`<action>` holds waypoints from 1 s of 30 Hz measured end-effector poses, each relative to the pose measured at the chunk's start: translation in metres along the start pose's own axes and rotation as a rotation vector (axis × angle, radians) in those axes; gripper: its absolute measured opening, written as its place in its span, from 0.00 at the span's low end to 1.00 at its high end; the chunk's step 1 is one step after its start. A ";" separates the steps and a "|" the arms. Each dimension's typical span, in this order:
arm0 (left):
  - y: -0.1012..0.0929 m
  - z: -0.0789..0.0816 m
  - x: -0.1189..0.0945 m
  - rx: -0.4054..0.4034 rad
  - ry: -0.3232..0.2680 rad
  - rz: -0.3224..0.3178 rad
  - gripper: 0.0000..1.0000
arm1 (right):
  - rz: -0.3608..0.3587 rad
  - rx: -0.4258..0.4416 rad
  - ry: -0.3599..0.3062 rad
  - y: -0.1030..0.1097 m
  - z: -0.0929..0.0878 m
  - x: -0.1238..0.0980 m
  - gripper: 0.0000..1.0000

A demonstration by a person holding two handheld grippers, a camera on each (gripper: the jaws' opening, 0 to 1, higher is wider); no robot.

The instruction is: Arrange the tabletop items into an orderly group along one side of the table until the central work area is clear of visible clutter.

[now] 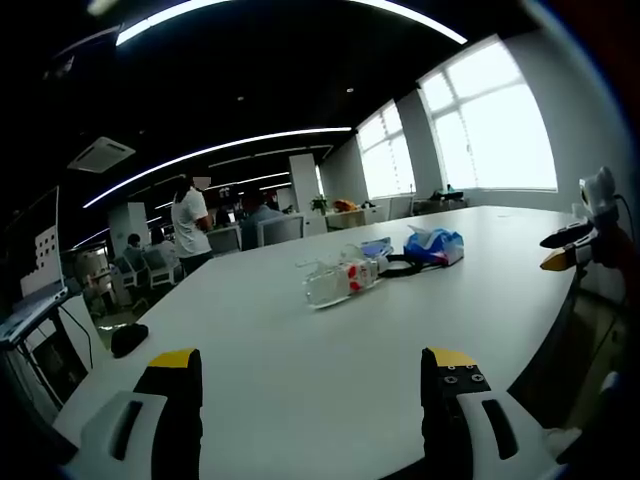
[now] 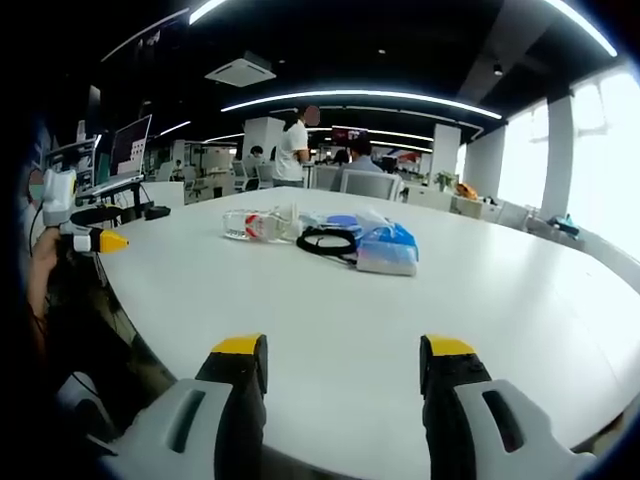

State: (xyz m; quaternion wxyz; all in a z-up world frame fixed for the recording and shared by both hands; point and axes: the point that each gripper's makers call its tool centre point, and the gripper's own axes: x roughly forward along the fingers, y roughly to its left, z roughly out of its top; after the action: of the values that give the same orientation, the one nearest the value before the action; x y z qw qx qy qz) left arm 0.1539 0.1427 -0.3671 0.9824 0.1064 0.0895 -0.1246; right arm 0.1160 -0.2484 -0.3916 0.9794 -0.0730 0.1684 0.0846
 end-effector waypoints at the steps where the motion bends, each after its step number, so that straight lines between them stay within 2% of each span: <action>1: 0.000 0.000 0.000 -0.001 -0.001 0.000 0.90 | 0.000 0.000 -0.001 0.000 0.000 0.000 0.59; 18: -0.002 -0.002 0.002 0.005 0.007 -0.003 0.90 | 0.003 0.005 0.004 0.000 -0.003 0.002 0.59; 30: -0.001 0.000 0.002 0.013 -0.008 0.000 0.90 | 0.009 -0.004 -0.002 0.003 0.000 0.001 0.58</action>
State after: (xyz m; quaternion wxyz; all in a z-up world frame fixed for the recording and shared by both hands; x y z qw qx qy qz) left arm 0.1550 0.1410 -0.3678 0.9820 0.1124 0.0849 -0.1256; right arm 0.1165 -0.2450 -0.3922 0.9790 -0.0743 0.1674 0.0894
